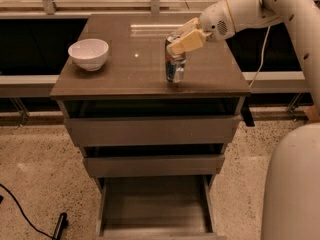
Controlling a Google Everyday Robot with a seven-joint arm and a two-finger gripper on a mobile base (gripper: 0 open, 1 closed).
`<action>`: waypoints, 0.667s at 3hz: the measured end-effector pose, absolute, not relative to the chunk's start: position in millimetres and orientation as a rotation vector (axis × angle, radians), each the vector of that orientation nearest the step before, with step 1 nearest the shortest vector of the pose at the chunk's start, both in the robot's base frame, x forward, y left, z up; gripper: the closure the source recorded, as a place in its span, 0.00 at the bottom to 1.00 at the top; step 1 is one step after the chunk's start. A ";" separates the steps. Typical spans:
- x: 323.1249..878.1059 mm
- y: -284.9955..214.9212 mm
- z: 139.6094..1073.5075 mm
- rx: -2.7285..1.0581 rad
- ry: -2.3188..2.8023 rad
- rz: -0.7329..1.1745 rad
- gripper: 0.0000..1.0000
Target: Pick redbull can from bottom drawer and place on counter
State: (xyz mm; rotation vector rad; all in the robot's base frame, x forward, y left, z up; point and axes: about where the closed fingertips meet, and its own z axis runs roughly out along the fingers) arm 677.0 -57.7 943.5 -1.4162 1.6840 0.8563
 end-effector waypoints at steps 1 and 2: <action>677.0 -60.3 933.0 -1.340 1.641 0.901 0.57; 677.8 -56.6 932.1 -1.340 1.640 0.904 0.36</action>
Offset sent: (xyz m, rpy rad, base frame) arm 0.0002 -0.0027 -0.0090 0.0571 0.0024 -0.0185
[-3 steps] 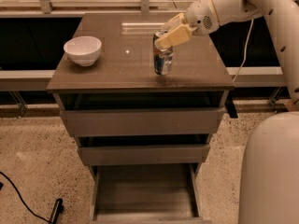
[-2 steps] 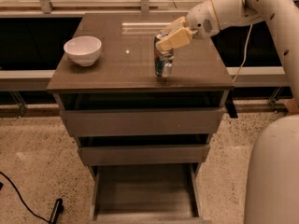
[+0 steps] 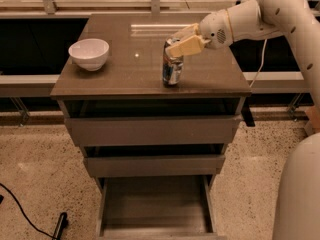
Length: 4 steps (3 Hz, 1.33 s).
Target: Pick redbull can from bottom drawer and place on counter
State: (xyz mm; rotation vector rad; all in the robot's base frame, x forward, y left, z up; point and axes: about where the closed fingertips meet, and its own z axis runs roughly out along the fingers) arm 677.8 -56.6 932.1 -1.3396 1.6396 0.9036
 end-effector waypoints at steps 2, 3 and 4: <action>678.2 -52.0 930.8 -1.346 1.631 0.913 0.00; 675.0 -65.9 947.6 -1.346 1.515 0.922 0.00; 672.0 -93.0 968.4 -1.337 1.425 0.812 0.00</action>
Offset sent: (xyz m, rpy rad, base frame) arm 0.0003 0.0025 -0.0011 -0.0007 0.0023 0.0042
